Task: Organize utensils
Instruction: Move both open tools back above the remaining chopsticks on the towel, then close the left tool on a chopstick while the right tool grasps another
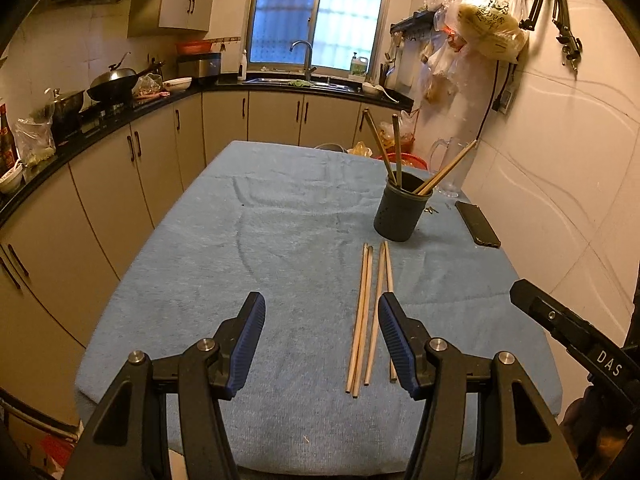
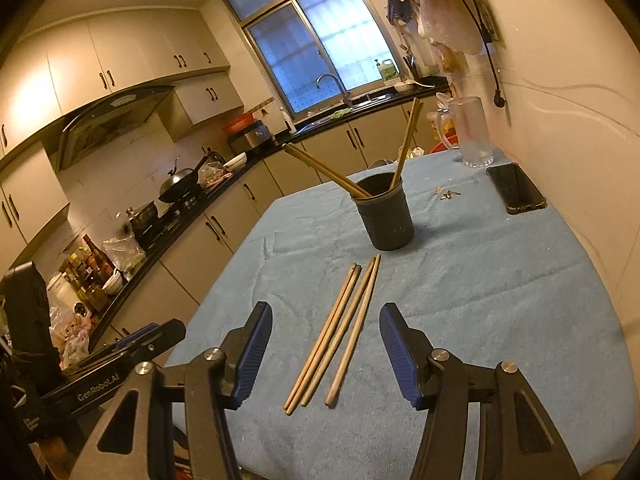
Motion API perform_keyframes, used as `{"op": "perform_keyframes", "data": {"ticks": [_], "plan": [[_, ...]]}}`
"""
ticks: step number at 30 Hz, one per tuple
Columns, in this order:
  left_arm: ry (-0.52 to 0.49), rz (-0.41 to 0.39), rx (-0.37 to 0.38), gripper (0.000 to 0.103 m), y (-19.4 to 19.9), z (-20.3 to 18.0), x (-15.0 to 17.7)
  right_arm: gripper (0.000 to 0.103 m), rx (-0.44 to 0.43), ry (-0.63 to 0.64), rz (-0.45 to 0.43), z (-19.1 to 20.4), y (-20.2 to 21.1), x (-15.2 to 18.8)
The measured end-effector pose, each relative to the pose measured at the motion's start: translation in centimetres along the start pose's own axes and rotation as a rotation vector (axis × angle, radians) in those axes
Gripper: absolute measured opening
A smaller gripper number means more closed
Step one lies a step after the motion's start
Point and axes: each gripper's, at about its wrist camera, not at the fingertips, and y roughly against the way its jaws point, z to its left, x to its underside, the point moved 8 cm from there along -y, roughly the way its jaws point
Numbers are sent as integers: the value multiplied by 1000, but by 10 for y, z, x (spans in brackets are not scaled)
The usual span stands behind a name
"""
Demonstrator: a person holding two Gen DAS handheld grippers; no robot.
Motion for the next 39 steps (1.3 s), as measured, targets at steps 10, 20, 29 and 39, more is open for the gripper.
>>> {"op": "perform_keyframes", "data": {"ticks": [10, 20, 29, 39], "plan": [[10, 16, 7, 60, -15, 3, -5, 59, 9, 3, 2, -6, -4, -5], [10, 142, 107, 60, -77, -8, -11, 39, 18, -13, 135, -28, -61, -5], [-29, 353, 210, 54, -175, -25, -3, 37, 44, -75, 224, -61, -119, -15], [-87, 453, 237, 36, -226, -49, 5, 37, 77, -95, 257, -84, -157, -26]]}}
